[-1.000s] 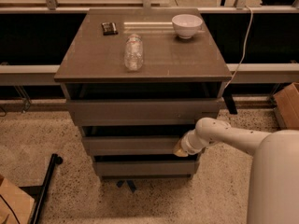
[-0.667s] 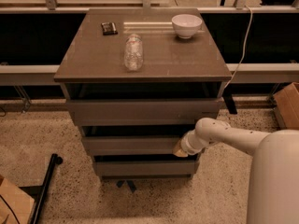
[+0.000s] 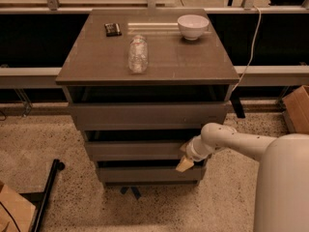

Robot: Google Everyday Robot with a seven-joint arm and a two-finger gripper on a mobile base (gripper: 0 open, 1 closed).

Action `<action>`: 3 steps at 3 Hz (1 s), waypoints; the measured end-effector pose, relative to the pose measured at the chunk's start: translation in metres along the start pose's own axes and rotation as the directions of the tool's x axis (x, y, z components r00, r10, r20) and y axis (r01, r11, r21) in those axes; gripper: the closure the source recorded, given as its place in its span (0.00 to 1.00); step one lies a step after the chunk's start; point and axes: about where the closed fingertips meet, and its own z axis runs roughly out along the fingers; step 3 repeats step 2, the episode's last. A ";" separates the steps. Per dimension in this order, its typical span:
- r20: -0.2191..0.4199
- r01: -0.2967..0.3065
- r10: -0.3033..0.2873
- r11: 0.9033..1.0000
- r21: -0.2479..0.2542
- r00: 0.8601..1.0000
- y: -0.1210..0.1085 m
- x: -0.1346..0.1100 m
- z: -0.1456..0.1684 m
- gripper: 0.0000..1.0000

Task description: Close middle drawer

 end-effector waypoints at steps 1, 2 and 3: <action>0.000 0.000 0.000 1.000 -0.002 1.000 0.001 0.000 0.001 0.00; 0.000 0.000 0.000 1.000 -0.002 1.000 0.001 0.000 0.001 0.00; 0.000 0.000 0.000 1.000 -0.002 1.000 0.001 0.000 0.001 0.00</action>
Offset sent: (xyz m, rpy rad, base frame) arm -0.0005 0.0006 -0.0008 0.0004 0.0014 0.0009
